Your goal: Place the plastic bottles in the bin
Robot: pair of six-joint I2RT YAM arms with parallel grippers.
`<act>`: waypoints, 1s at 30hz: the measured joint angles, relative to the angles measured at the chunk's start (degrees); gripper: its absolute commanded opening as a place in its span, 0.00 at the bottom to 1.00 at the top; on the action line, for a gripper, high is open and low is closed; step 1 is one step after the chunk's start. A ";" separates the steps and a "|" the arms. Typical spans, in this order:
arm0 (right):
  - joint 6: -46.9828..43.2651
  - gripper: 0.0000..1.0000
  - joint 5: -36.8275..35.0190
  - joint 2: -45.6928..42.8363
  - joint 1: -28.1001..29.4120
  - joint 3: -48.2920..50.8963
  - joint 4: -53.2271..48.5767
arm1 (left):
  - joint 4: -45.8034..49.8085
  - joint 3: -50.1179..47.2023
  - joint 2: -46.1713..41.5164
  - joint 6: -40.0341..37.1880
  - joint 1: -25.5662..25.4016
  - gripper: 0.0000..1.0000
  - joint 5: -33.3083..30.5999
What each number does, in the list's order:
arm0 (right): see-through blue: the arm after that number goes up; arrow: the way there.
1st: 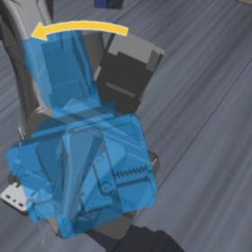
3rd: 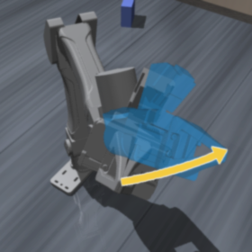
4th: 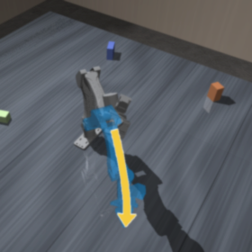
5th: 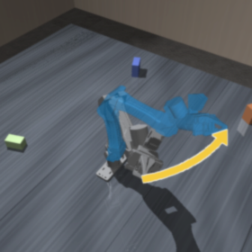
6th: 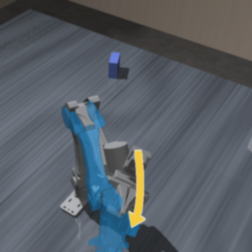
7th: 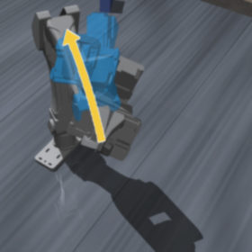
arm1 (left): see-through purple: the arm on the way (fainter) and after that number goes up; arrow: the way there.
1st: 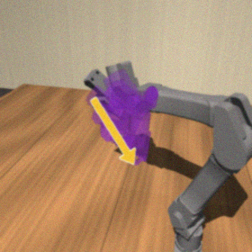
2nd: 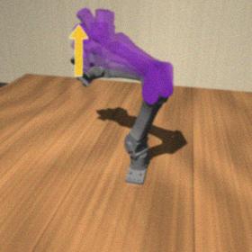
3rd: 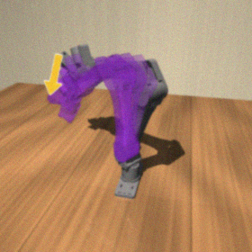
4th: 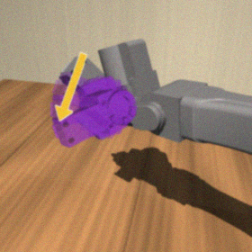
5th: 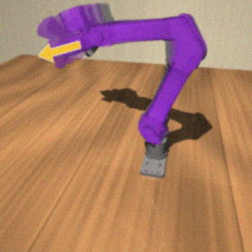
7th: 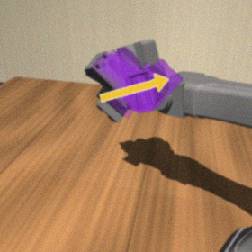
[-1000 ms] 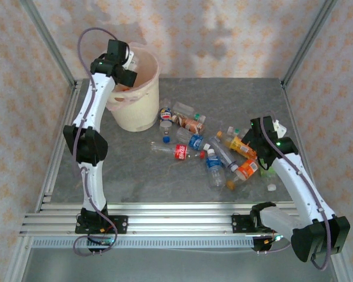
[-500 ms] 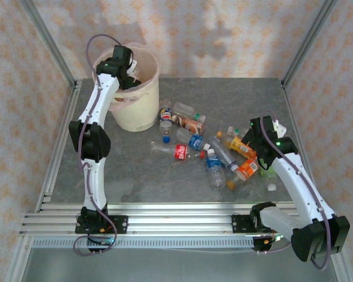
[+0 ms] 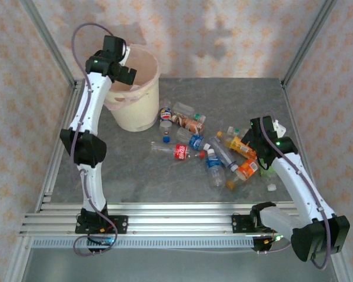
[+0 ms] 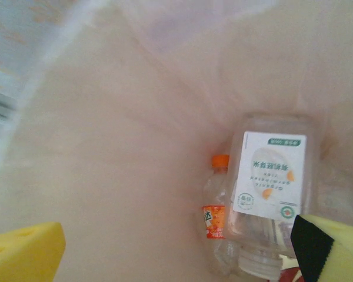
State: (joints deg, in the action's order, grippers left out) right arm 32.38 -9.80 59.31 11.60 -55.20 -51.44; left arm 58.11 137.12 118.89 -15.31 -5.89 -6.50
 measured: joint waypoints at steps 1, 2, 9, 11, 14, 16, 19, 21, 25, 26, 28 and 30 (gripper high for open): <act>0.00 0.99 0.04 0.00 0.00 0.00 0.00 | -0.02 0.00 -1.36 0.37 0.00 1.00 0.00; -0.02 0.99 0.20 0.00 0.00 0.00 0.00 | -0.04 0.00 -3.02 0.87 0.00 1.00 0.02; -0.02 0.99 0.37 -0.24 0.00 0.02 0.02 | -3.04 -4.74 -16.24 3.93 -0.33 1.00 2.99; -0.02 0.99 0.37 -0.50 0.00 0.02 0.02 | -5.07 -9.73 -21.62 4.15 -1.46 1.00 4.22; 0.00 0.99 0.35 -0.83 0.00 0.02 0.02 | -7.93 -17.73 -29.35 3.74 -5.68 1.00 6.27; 0.00 0.99 0.35 -0.96 0.00 0.11 0.02 | -9.64 -22.69 -33.51 3.04 -9.03 1.00 8.09; 0.00 0.99 0.35 -1.03 0.00 0.31 0.00 | -12.59 -31.47 -39.32 0.66 -14.45 1.00 10.38; 0.02 0.99 0.33 -1.07 0.00 0.39 0.00 | -14.12 -37.53 -42.71 -1.79 -18.25 1.00 11.08; 0.00 0.99 0.33 -1.40 0.00 0.42 -0.04 | -14.64 -46.90 -46.60 -8.70 -25.49 1.00 13.73; 0.00 0.99 0.33 -1.57 0.00 0.42 -0.04 | -14.67 -48.52 -46.88 -10.19 -26.82 1.00 14.08; 0.00 0.99 0.33 -2.10 0.00 0.52 -0.13 | -14.56 -50.99 -46.86 -12.44 -29.09 1.00 14.53; 0.00 0.99 0.28 -2.64 0.00 0.63 -0.22 | -14.36 -52.57 -46.27 -14.08 -30.97 1.00 14.56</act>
State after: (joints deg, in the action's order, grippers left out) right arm 32.38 -9.52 56.66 11.60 -54.57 -51.66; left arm 43.75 84.55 72.62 -29.39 -36.86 8.05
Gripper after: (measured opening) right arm 0.992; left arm 0.996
